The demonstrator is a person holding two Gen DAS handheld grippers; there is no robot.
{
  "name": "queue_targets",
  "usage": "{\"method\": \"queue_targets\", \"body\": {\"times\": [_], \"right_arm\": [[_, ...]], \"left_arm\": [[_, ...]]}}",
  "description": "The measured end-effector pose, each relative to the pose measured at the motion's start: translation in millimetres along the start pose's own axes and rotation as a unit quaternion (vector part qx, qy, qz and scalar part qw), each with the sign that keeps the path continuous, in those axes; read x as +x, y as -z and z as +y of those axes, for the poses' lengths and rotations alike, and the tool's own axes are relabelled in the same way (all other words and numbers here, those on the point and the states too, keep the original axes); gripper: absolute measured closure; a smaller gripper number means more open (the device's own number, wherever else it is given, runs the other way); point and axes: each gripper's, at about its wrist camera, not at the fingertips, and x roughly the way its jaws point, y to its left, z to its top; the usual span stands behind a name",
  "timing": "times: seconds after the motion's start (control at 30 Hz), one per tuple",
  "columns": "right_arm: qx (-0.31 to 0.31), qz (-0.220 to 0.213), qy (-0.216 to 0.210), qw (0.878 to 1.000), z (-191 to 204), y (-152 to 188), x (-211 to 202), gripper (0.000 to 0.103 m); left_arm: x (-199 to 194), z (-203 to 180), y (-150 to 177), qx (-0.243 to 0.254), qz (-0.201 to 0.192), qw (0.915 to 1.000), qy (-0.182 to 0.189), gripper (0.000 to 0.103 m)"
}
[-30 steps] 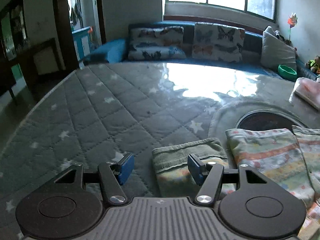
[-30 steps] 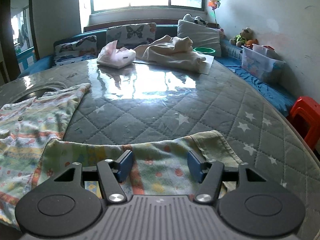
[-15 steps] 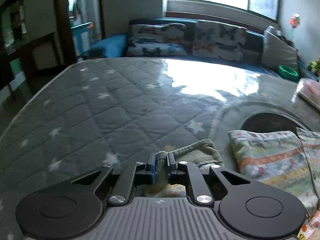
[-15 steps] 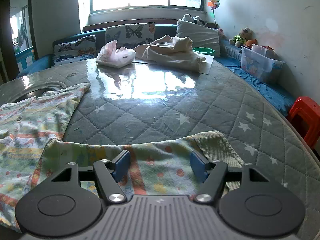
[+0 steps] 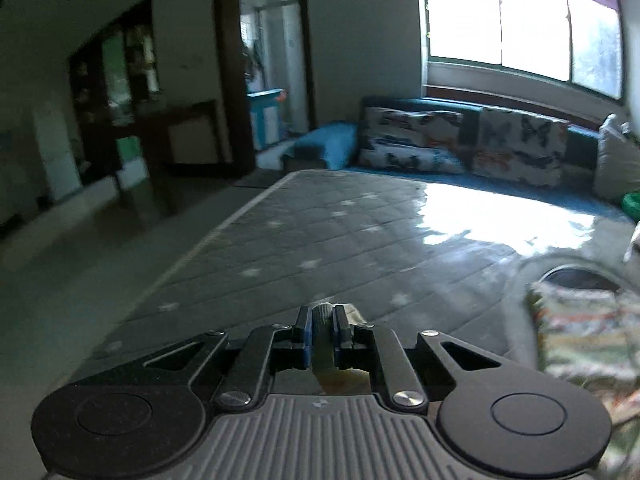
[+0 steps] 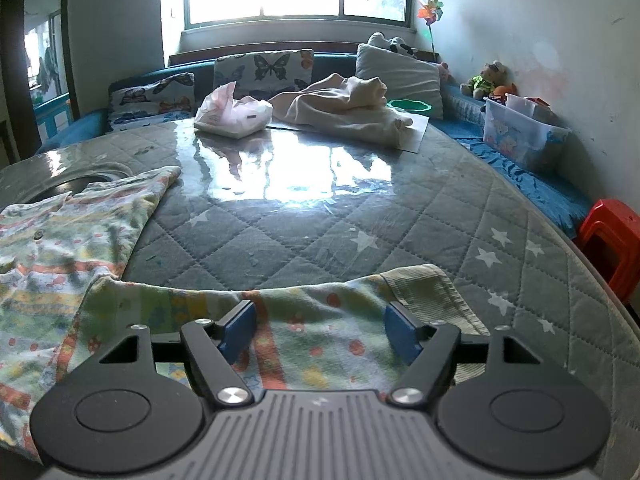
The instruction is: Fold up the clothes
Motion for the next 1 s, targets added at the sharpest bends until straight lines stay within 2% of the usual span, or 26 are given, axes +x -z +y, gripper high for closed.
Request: {"method": "queue_targets", "body": {"times": [0.13, 0.23, 0.3, 0.4, 0.53, 0.67, 0.77, 0.83, 0.93, 1.0], "right_arm": [[-0.002, 0.0, -0.001, 1.0, -1, 0, 1, 0.028], [-0.003, 0.001, -0.001, 1.0, -1, -1, 1, 0.027], [-0.004, 0.002, -0.001, 1.0, -2, -1, 2, 0.027], [-0.005, 0.002, -0.001, 1.0, -2, -2, 2, 0.027], [-0.005, 0.003, -0.002, 1.0, -2, -2, 3, 0.026], [-0.021, -0.001, -0.001, 1.0, 3, -6, -2, 0.027], [-0.039, -0.009, -0.015, 0.999, 13, -12, -11, 0.027], [-0.046, -0.014, -0.034, 0.998, 22, -16, -18, 0.027], [-0.062, -0.02, -0.078, 0.995, 41, -21, -31, 0.027], [-0.075, -0.024, -0.108, 0.991, 54, -24, -40, 0.027]], "left_arm": [[14, 13, 23, 0.004, 0.056, 0.9978, -0.035, 0.092], [30, 11, 38, 0.021, 0.086, 0.995, -0.046, 0.092], [37, 9, 39, 0.029, 0.085, 0.9945, -0.054, 0.091], [45, 7, 37, 0.039, 0.076, 0.994, -0.069, 0.083], [57, 9, 37, 0.041, 0.092, 0.9905, -0.093, 0.082], [39, -16, 38, 0.045, 0.095, 0.9944, 0.008, 0.082], [25, -35, 39, 0.047, 0.097, 0.9907, 0.084, 0.082], [16, -48, 39, 0.048, 0.097, 0.9849, 0.134, 0.082], [3, -68, 41, 0.053, 0.098, 0.9718, 0.208, 0.084], [4, -84, 48, 0.078, 0.102, 0.9628, 0.238, 0.083]]}}
